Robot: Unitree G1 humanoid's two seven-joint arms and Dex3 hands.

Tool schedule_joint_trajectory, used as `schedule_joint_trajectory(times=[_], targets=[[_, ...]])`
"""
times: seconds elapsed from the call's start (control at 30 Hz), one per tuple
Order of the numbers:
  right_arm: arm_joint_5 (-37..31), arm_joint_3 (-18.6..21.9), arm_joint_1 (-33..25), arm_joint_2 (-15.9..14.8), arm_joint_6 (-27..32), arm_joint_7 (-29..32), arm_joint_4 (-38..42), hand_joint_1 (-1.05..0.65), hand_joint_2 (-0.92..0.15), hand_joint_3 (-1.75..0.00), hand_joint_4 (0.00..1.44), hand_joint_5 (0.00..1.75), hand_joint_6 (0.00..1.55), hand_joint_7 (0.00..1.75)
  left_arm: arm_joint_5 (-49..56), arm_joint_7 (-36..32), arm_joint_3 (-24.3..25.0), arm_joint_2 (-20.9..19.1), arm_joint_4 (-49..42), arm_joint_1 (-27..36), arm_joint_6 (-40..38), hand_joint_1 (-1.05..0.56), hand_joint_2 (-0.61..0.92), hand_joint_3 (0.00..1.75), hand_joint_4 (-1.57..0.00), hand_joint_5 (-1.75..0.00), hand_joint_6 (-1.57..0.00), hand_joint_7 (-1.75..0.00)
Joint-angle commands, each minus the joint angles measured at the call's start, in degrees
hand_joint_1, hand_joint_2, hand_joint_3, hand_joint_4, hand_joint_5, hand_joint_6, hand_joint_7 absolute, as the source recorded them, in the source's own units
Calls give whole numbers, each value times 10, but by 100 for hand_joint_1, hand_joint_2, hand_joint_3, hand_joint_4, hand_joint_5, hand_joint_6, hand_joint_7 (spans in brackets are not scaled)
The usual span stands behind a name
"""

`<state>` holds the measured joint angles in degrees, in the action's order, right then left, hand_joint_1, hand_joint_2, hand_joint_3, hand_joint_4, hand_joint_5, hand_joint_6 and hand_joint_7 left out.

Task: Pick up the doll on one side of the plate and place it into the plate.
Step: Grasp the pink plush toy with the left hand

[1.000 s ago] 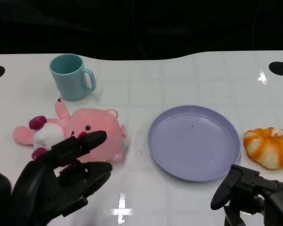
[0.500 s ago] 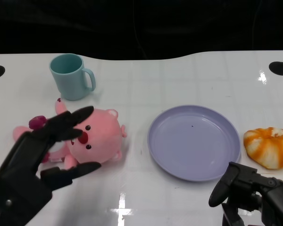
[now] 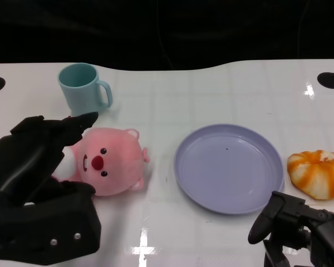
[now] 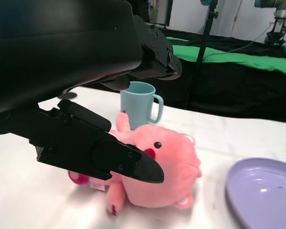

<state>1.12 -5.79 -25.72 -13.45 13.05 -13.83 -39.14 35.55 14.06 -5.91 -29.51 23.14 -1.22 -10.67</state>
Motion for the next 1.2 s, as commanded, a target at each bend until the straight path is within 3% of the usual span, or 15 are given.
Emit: schedule_joint_trajectory(times=[0.03,0.43,0.83,1.2], targets=[[5,6,0,-1,-1,0,1,-2,-64,-111,62,173,55,148,42,14,-18,-16,-22,-24,-5,-62,89,0,-2,-49,-23,-1],[4,7,-2,-2,4,0,-2,-2,-64,-110,61,174,54,149,129,21,-79,-27,-181,-123,7,-66,88,0,-4,-47,-23,0],[1,5,-7,-1,-5,0,-1,-4,-65,-109,61,174,55,148,139,-11,-137,2,-377,-216,27,-65,85,0,-8,-43,-25,-1],[2,-1,-11,2,1,3,-7,-5,-65,-107,63,173,56,146,137,-46,-204,50,-602,-320,45,-66,87,0,-20,-18,-25,0]])
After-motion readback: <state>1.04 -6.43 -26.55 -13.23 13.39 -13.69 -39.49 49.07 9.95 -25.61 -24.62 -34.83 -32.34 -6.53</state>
